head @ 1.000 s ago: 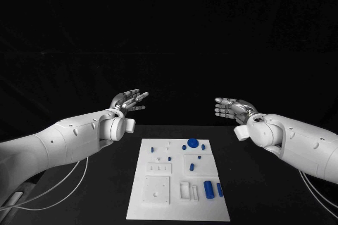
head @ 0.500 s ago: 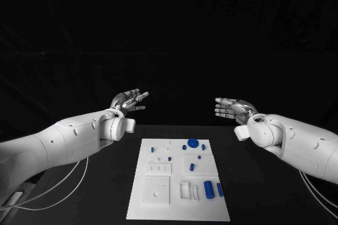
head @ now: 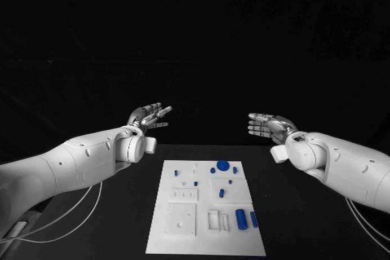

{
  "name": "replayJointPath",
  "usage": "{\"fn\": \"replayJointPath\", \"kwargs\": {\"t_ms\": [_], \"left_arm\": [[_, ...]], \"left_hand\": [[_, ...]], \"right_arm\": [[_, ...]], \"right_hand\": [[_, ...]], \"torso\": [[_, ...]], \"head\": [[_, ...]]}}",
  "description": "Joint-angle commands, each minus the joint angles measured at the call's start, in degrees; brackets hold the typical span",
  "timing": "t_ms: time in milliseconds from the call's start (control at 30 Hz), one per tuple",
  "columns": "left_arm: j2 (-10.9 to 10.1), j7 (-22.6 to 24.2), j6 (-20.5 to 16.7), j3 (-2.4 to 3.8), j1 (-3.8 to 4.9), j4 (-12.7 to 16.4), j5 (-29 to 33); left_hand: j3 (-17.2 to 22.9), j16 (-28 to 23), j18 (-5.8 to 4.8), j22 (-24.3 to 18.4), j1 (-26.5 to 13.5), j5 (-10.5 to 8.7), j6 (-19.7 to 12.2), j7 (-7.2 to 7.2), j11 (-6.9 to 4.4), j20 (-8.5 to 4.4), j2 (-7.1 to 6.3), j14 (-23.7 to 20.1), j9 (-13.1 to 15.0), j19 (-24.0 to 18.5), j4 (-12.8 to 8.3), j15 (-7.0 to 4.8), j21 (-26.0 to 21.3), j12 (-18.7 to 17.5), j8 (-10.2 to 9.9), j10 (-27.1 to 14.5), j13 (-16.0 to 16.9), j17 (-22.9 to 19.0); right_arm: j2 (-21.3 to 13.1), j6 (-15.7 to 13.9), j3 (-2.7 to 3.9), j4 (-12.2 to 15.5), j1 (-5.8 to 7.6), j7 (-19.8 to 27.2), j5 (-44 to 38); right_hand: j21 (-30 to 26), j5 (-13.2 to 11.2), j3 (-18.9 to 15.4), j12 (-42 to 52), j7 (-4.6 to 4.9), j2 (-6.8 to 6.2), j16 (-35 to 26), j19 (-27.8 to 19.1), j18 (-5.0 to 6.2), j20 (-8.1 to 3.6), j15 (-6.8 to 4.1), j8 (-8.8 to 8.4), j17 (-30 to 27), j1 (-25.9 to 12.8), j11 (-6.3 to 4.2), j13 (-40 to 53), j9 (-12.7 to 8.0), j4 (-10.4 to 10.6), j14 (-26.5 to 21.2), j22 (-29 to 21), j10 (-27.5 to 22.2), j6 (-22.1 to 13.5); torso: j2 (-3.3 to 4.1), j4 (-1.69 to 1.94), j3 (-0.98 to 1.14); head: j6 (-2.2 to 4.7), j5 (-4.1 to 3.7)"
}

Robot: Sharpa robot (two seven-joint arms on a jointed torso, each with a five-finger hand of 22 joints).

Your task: Assemble the parts on the task board

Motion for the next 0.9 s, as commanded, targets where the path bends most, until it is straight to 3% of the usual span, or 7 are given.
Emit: {"fn": "replayJointPath", "kwargs": {"t_ms": [33,900], "left_arm": [[-0.03,0.54,0.79,0.04,0.16,0.15,-0.13],[-0.06,0.66,0.73,0.04,0.19,0.17,-0.13]], "left_hand": [[0.13,0.16,0.53,0.07,0.12,0.18,0.16,-0.13,-0.08,0.09,-0.18,-0.40,0.09,0.36,-0.13,0.09,0.04,0.37,0.21,-0.26,0.07,0.05],[0.13,0.16,0.53,0.07,0.12,0.18,0.16,-0.13,-0.08,0.09,-0.18,-0.40,0.09,0.36,-0.13,0.09,0.04,0.37,0.21,-0.26,0.07,0.05]], "right_arm": [[0.04,0.80,0.05,0.02,-0.02,0.71,-0.01],[0.04,0.85,0.05,-0.05,-0.07,0.74,0.00]], "right_hand": [[0.21,0.18,-0.10,0.25,3.11,-0.11,0.31,0.26,0.01,0.04,0.03,0.20,0.09,0.57,-0.02,0.10,0.09,-0.08,0.29,0.09,0.24,0.54],[0.20,0.30,-0.05,0.26,3.18,-0.06,0.31,0.18,-0.08,0.00,0.07,0.21,0.09,0.57,0.01,0.10,0.09,-0.12,0.34,0.09,0.30,0.61]], "torso": [[0.04,0.01,0.00],[-0.01,0.03,-0.01]], "head": [[-0.05,0.00],[-0.09,0.03]]}}
